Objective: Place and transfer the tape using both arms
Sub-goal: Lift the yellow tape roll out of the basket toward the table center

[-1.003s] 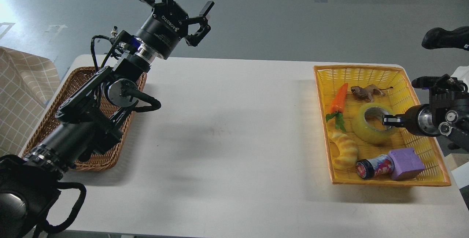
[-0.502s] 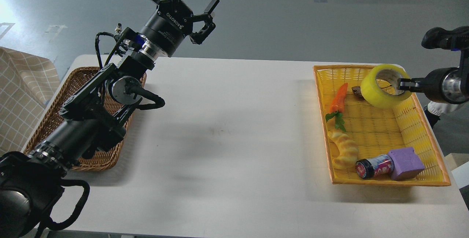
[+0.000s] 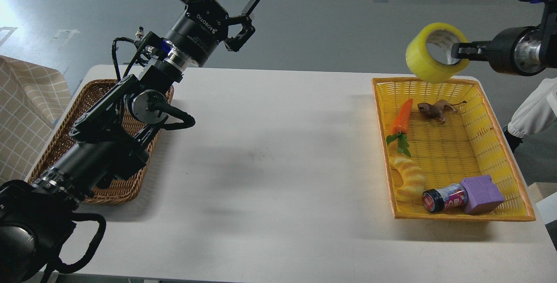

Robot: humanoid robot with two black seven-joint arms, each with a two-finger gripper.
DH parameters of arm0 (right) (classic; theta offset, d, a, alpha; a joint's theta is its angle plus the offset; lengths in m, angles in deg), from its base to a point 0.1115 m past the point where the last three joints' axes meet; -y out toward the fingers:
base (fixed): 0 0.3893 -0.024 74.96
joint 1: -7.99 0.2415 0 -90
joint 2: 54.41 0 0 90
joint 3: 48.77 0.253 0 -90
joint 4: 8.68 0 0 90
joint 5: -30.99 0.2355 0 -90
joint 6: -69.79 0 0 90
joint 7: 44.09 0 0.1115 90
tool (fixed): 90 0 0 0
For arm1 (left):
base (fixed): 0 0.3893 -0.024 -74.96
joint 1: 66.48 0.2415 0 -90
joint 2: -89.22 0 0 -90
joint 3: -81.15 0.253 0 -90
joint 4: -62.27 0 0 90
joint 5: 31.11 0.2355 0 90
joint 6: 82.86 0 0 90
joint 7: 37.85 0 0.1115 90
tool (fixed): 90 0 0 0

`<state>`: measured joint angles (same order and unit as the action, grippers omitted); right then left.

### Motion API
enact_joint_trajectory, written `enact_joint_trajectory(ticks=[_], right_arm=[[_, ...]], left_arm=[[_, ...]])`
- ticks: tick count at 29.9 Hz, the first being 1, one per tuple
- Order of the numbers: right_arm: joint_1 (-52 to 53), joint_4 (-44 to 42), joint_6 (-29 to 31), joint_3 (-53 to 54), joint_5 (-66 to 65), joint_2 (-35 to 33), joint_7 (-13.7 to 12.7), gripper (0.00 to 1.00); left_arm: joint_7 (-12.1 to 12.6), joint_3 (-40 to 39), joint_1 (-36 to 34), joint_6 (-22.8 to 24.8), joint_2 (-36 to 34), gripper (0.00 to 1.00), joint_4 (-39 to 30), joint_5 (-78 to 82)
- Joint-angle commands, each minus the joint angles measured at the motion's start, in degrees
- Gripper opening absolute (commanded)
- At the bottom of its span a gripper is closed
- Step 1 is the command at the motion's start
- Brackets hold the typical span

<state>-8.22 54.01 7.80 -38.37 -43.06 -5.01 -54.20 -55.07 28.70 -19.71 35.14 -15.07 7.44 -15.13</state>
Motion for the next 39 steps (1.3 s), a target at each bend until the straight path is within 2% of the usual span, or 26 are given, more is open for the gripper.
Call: enact_joint_trajectory(ticks=[1, 7, 8, 13, 25, 39], right_arm=[[0.22, -0.2, 0.0, -0.38, -0.04, 4.29, 0.0, 0.0], [0.22, -5.11, 0.0, -0.91, -0.22, 14.74, 0.0, 0.0], [0.22, -5.12, 0.0, -0.91, -0.22, 14.76, 0.0, 0.0], [0.3, -11.79, 0.0, -3.53, -0.39, 25.28, 0.0, 0.0], [0.22, -18.48, 0.0, -8.28, -0.66, 40.6, 0.0, 0.0], [-0.57, -22.26, 0.0, -11.63, -0.74, 40.6, 0.0, 0.0]], left_arm=[[0.0, 0.16, -0.1, 0.0, 0.05, 0.98, -0.01, 0.01], [0.0, 0.07, -0.01, 0.0, -0.12, 0.98, -0.01, 0.01], [0.0, 0.07, -0.01, 0.0, -0.12, 0.98, -0.01, 0.01], [0.0, 0.16, -0.01, 0.0, -0.21, 0.98, -0.1, 0.1], [0.0, 0.07, 0.07, 0.0, -0.03, 0.98, -0.54, 0.1], [0.0, -0.01, 0.07, 0.0, 0.23, 0.98, -0.63, 0.1]])
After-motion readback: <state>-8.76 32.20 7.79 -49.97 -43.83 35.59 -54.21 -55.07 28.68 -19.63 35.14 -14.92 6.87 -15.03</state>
